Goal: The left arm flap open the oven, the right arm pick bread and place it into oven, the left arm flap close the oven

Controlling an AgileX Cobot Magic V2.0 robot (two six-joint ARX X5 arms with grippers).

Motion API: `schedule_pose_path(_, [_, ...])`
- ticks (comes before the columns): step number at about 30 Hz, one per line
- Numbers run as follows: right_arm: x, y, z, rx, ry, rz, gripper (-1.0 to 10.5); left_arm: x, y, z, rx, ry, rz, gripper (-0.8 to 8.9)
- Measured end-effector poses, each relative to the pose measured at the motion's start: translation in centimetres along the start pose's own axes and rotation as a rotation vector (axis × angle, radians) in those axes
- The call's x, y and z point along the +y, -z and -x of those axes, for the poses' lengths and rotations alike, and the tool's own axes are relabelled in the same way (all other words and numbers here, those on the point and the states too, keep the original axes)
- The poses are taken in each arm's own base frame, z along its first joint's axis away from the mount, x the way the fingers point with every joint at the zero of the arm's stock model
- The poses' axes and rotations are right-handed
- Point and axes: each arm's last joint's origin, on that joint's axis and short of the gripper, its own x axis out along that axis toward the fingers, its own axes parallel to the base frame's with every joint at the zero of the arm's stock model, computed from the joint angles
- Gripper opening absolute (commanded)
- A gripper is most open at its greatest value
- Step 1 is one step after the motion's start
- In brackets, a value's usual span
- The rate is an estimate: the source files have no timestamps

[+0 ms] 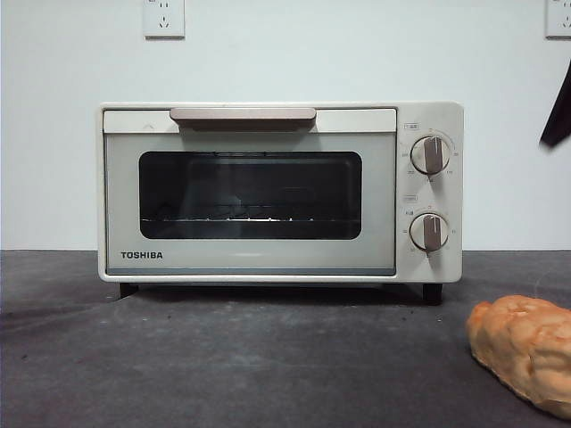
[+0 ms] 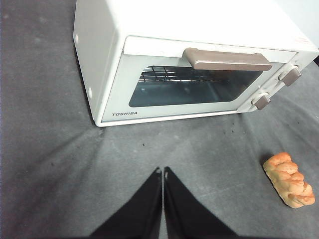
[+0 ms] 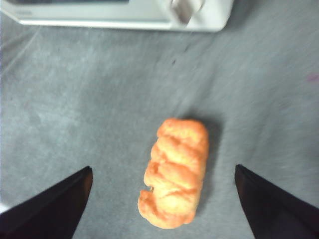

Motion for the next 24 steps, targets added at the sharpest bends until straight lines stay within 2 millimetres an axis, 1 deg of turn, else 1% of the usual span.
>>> schedule_pose_path(6, [0.3, 1.4, -3.6, 0.086, 0.076, 0.008, 4.6, 0.0, 0.0, 0.0, 0.0, 0.0, 0.0, 0.12])
schedule_pose_path(13, [1.6, 1.3, -6.7, 0.112, 0.157, 0.074, 4.6, 0.0, 0.0, 0.0, 0.0, 0.0, 0.0, 0.12])
schedule_pose_path(18, [2.0, 1.7, -9.0, 0.15, 0.227, 0.101, 4.6, 0.0, 0.0, 0.0, 0.0, 0.0, 0.0, 0.12])
schedule_pose_path(24, [2.1, 2.0, -10.7, 0.177, 0.25, 0.116, 4.6, 0.0, 0.0, 0.0, 0.0, 0.0, 0.0, 0.12])
